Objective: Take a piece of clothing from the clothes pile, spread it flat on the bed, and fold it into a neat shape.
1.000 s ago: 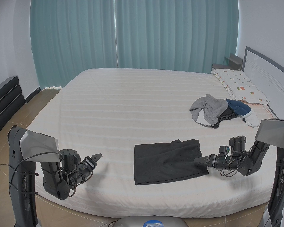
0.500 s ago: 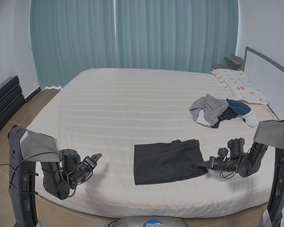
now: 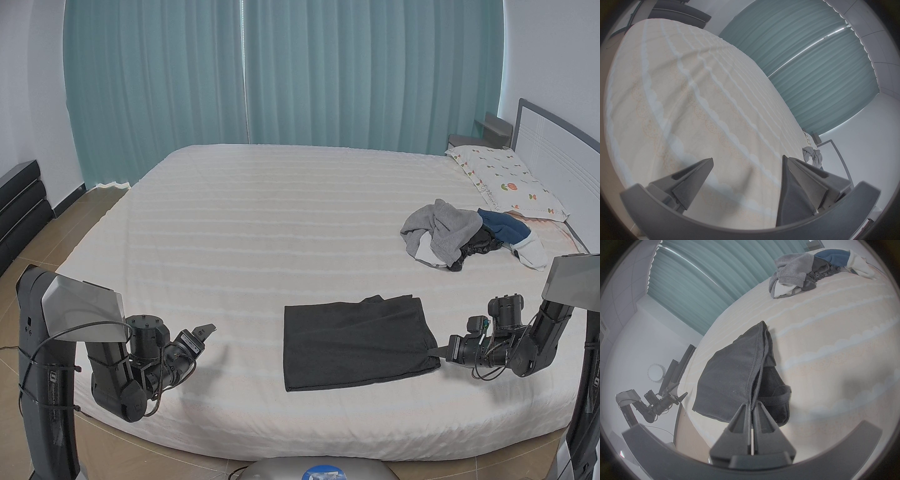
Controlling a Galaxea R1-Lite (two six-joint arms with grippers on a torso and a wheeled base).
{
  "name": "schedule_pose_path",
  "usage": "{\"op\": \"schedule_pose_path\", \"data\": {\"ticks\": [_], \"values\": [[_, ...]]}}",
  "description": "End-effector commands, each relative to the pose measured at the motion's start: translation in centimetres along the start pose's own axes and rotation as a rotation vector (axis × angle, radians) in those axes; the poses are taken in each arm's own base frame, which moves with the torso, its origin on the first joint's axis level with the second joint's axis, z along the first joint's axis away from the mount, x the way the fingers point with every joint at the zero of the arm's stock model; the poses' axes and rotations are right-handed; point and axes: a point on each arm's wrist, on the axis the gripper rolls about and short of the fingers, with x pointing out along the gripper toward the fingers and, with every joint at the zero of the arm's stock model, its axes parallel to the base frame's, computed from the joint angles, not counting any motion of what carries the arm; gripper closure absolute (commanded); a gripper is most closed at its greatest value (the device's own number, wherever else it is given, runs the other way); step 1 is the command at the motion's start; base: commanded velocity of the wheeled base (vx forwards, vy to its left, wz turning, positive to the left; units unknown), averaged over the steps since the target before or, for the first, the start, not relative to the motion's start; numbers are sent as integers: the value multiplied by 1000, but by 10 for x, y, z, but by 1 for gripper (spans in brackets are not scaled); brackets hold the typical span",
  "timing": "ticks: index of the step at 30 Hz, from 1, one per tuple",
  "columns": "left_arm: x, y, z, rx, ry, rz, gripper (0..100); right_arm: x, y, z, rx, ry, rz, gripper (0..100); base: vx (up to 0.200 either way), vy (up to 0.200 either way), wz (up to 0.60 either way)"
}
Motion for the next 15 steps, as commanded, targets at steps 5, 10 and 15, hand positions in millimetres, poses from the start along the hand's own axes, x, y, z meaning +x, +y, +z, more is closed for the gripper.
{"op": "schedule_pose_path", "data": {"ticks": [5,10,15], "values": [[0,0,0,-1,1,2,0,-3,-5,-4,-23,12,-15,100,0,0,0],[0,0,0,-1,1,2,0,-3,-6,-5,-33,15,-17,100,0,0,0],[0,0,0,-1,0,0,0,-5,-9,-8,-35,30,-28,100,0,0,0]]}}
